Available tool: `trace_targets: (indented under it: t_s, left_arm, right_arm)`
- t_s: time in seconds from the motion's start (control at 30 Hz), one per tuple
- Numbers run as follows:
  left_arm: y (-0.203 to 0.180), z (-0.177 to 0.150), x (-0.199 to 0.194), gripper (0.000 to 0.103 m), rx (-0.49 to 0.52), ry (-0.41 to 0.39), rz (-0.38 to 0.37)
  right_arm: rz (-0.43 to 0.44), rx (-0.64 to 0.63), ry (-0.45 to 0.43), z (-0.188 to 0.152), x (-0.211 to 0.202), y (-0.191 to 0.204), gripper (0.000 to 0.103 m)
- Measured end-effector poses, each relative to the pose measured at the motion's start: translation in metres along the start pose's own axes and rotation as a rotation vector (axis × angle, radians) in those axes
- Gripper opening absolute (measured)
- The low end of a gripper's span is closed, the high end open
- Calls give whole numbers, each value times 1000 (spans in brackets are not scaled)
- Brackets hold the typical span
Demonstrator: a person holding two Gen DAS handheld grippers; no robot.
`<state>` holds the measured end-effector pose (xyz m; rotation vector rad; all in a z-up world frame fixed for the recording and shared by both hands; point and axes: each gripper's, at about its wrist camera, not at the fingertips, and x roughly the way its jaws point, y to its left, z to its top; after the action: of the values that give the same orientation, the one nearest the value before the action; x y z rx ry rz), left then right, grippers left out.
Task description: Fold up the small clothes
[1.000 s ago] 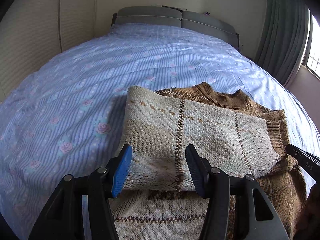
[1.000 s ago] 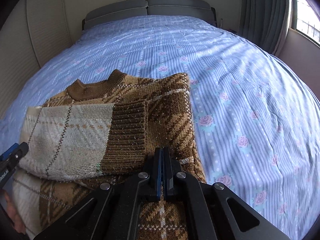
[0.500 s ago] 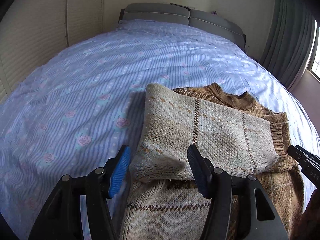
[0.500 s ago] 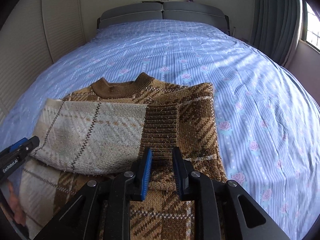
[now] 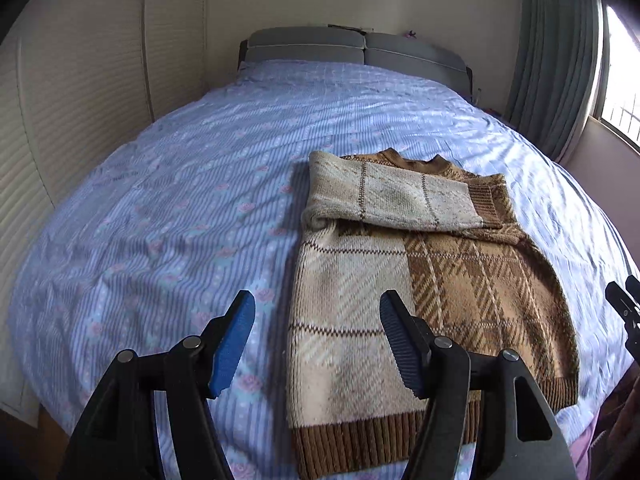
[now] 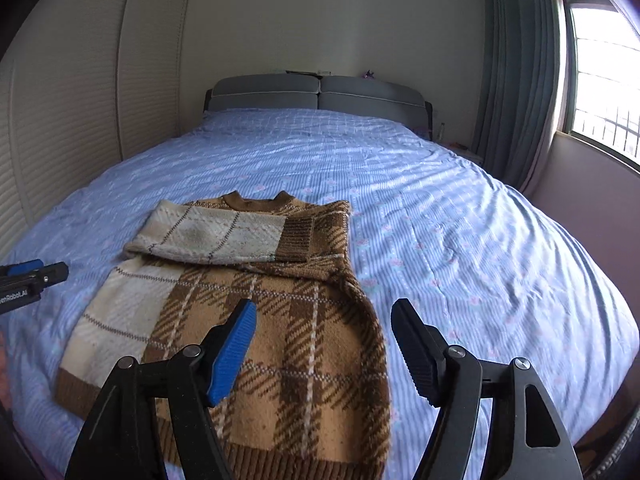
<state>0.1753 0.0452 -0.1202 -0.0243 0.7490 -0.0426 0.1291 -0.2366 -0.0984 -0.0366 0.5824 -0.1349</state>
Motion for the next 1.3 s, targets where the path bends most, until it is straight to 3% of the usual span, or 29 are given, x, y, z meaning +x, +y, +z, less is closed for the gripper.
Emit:
trace_targets:
  t_s: [0.2, 0.5, 0.87, 1.3]
  left_arm:
    - [2, -46, -10, 64, 2, 23, -5]
    - [4, -80, -4, 64, 0, 36, 32]
    - [6, -93, 14, 64, -24, 99, 35]
    - [8, -102, 30, 58, -54, 172, -6]
  right_arm:
    - [-9, 99, 40, -43, -26, -21, 70]
    - [-69, 192, 107, -81, -23, -33, 70]
    - [-86, 239, 204, -104, -4, -42, 70]
    - [-39, 275, 299, -116, 17, -45, 69]
